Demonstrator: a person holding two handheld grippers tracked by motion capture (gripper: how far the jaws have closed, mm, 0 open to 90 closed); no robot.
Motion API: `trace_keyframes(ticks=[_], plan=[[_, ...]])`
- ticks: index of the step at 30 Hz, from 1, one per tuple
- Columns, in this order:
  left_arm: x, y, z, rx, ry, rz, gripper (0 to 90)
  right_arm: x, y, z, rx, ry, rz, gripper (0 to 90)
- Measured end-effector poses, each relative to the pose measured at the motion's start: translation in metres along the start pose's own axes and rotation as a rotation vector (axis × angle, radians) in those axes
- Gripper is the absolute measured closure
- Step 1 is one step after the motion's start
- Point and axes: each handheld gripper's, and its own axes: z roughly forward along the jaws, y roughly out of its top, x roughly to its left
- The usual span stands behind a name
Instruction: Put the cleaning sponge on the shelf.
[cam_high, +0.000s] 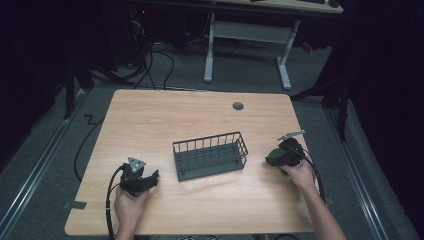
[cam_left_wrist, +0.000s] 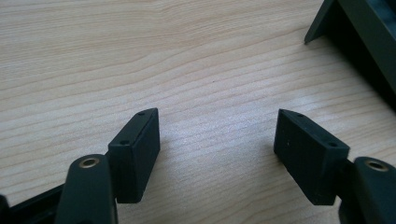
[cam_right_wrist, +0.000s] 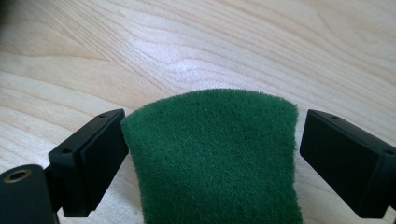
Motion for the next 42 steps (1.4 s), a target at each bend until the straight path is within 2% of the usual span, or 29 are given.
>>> trace_keyframes(ticks=[3,6,18,32,42], plan=[[0.000,0.000,0.000,0.000,0.000,0.000,31.9,-0.001,-0.001,0.003,0.012,0.015,0.004,9.4],[0.000,0.000,0.000,0.000,0.000,0.000,31.9,-0.001,-0.001,0.003,0.010,0.030,0.006,14.7],[0.000,0.000,0.000,0.000,-0.001,0.000,31.8,-0.003,-0.003,-0.002,0.011,0.044,0.001,17.1],[0.000,0.000,0.000,-0.002,-0.004,0.000,31.7,0.001,-0.004,-0.025,-0.039,0.085,0.000,19.3],[0.000,0.000,0.000,-0.001,-0.004,0.000,31.8,0.011,-0.003,-0.044,-0.086,0.105,-0.013,19.4]])
